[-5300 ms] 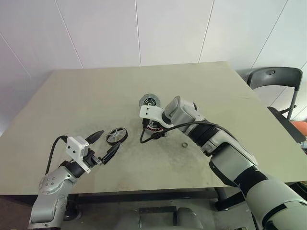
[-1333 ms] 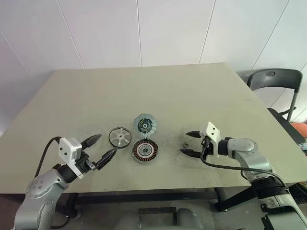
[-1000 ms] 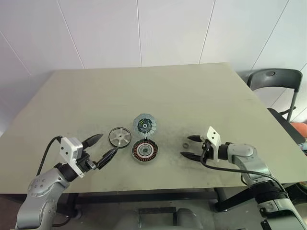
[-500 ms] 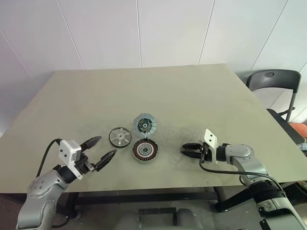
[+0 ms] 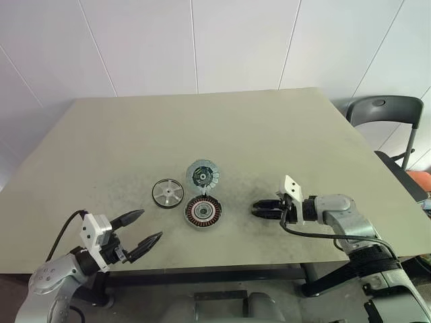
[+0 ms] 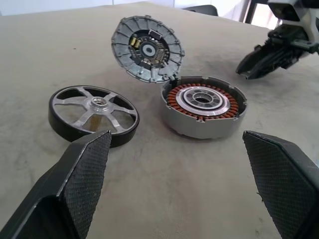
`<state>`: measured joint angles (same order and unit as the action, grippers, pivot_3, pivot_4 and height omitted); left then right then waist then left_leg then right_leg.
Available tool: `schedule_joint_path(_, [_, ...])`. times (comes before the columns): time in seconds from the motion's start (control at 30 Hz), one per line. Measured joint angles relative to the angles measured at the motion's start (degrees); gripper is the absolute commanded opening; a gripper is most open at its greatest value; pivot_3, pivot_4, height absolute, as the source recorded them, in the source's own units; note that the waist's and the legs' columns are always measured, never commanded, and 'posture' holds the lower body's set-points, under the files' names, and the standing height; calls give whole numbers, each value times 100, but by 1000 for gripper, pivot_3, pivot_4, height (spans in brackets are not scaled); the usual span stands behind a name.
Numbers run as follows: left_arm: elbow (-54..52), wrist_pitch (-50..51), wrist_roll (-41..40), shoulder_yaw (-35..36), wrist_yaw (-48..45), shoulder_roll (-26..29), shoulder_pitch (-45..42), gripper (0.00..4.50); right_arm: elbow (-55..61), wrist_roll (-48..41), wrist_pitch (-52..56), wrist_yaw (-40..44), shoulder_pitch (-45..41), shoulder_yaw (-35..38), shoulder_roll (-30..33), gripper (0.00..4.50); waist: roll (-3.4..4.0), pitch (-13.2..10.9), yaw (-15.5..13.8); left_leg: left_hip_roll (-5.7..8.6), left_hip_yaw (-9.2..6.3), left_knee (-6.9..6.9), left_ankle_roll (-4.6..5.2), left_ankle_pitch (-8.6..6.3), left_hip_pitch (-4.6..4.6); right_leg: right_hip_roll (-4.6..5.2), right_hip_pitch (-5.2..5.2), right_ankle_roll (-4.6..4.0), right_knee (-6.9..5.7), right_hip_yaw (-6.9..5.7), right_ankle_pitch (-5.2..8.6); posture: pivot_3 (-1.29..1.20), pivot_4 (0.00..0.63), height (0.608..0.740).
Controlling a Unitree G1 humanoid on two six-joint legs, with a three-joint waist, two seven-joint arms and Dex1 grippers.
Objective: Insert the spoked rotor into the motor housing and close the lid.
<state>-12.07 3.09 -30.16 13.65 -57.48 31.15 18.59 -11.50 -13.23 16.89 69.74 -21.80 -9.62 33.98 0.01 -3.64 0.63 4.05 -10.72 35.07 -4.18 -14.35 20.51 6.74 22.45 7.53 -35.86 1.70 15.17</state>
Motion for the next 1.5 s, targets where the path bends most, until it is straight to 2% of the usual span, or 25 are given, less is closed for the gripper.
schedule_joint_path(0.17, [0, -10, 46, -83, -173, 138, -124, 4500, 551, -167, 337, 334, -522, -347, -195, 662, 0, 0, -5, 0, 0, 2, -1, -1, -1, 0, -4, 0, 1, 0, 0, 0, 0, 740])
schedule_joint_path(0.33, [-128, 116, 38, -137, -194, 221, -185, 4500, 614, -179, 651, 506, -880, -707, -556, 662, 1, -1, -5, -1, -1, -5, -1, -1, 1, 0, 1, 0, 5, 0, -1, 0, 0, 740])
schedule_joint_path(0.63, [-570, 535, -53, -151, 41, 312, -411, 4500, -268, 114, 368, 532, -1572, -1172, -1206, 662, 2, -1, 6, 0, -3, -9, 0, 0, -3, -2, 4, -2, -4, 0, -4, 0, 0, 740])
schedule_joint_path(1.1, [-888, 777, -58, -162, 280, 309, -360, 4500, -1146, 435, 145, 253, -1718, -1257, -1733, 662, 5, -2, 16, -1, -5, -8, 0, 0, -9, -4, 7, -7, -18, 0, -8, 0, 0, 740])
schedule_joint_path(1.5, [-901, 838, -92, -160, 289, 309, -359, 4500, -1518, 567, 105, 84, -1720, -1231, -1865, 662, 6, -3, 19, 0, -5, -7, 0, 0, -9, -4, 6, -8, -19, 0, -8, 0, 0, 740])
